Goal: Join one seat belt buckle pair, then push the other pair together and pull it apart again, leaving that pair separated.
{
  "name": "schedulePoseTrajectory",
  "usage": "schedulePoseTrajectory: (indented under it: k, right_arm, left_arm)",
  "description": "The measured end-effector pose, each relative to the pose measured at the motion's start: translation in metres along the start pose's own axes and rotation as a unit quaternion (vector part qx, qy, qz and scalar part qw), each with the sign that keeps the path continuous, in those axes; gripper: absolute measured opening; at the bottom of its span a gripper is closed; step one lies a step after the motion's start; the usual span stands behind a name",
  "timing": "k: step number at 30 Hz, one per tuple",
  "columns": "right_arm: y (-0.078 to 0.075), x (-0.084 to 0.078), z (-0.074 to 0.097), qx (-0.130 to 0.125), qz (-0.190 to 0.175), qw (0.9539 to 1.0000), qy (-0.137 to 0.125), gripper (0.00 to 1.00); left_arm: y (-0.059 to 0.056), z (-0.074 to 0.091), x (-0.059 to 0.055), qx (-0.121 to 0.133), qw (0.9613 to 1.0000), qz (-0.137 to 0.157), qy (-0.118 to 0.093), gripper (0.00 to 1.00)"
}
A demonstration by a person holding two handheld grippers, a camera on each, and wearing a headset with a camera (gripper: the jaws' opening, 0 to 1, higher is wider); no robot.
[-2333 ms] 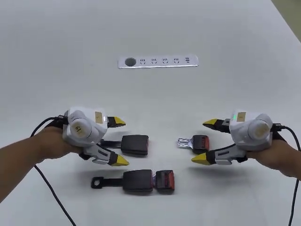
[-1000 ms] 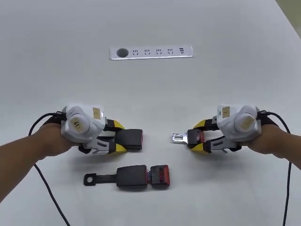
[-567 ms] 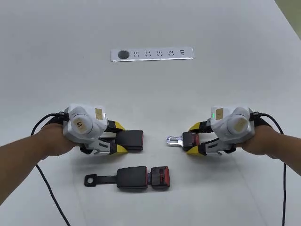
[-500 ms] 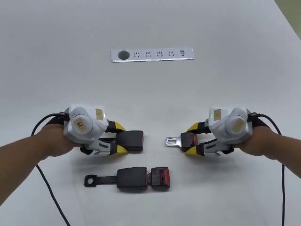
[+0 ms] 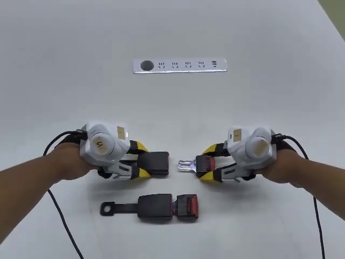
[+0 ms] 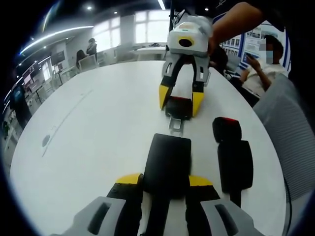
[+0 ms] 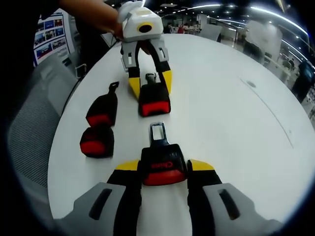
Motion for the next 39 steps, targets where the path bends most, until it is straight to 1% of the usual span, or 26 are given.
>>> schedulePoseTrajectory:
  k: [2,6,10,12,17,19,20,22,27,36,39]
  right_arm:
    - [-0.001,0.003,-0.004,0.001,-0.001,1.0,-0.003,0.35]
    - [0.004,0.009,-0.009,0.003,-0.002,1.0,-0.007,0.35]
    - [0.004,0.014,-0.016,0.006,-0.002,0.9999,-0.012,0.35]
    - [0.008,0.016,-0.019,0.009,0.0,0.9999,-0.013,0.35]
    - [0.01,0.02,-0.026,0.012,0.005,0.9998,-0.014,0.35]
    - [0.014,0.023,-0.028,0.011,0.004,0.9998,-0.015,0.35]
    - [0.014,0.023,-0.029,0.011,0.012,0.9998,-0.012,0.35]
    - [0.014,0.022,-0.027,0.012,0.006,0.9998,-0.014,0.35]
    - [0.015,0.022,-0.029,0.009,0.005,0.9999,-0.013,0.35]
    - [0.016,0.026,-0.033,0.013,0.002,0.9998,-0.012,0.34]
    - [0.018,0.029,-0.038,0.016,-0.004,0.9997,-0.017,0.34]
  left_arm:
    - [-0.001,0.0,0.0,0.0,1.0,0.0,0.0,0.34]
    - [-0.002,0.0,0.001,0.0,1.0,0.0,0.0,0.34]
    - [-0.003,0.0,0.001,-0.001,1.0,-0.001,0.001,0.34]
    - [-0.003,0.0,0.001,-0.001,1.0,-0.002,0.002,0.34]
    - [-0.003,-0.001,0.0,-0.002,1.0,-0.002,0.003,0.34]
    - [-0.003,-0.002,0.0,-0.002,1.0,-0.003,0.003,0.34]
    - [-0.003,-0.002,0.0,-0.003,1.0,-0.004,0.003,0.34]
    - [-0.003,-0.002,0.0,-0.002,1.0,-0.003,0.003,0.34]
    - [-0.004,-0.002,0.001,-0.001,1.0,-0.001,0.004,0.34]
    - [-0.004,-0.003,0.004,-0.016,0.9998,-0.013,0.006,0.33]
    - [-0.004,-0.004,0.005,-0.018,0.9997,-0.014,0.006,0.33]
Point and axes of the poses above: the centre of the closed fingertips' face, and the gripper's own axes: z roughly backward along the fingers, y roughly to its left, x roughly out of its top, the point moved 1 cm from there along z, roughly backward along the fingers, and after that the axes turned 9 degrees about -z, right-handed, at the moved point
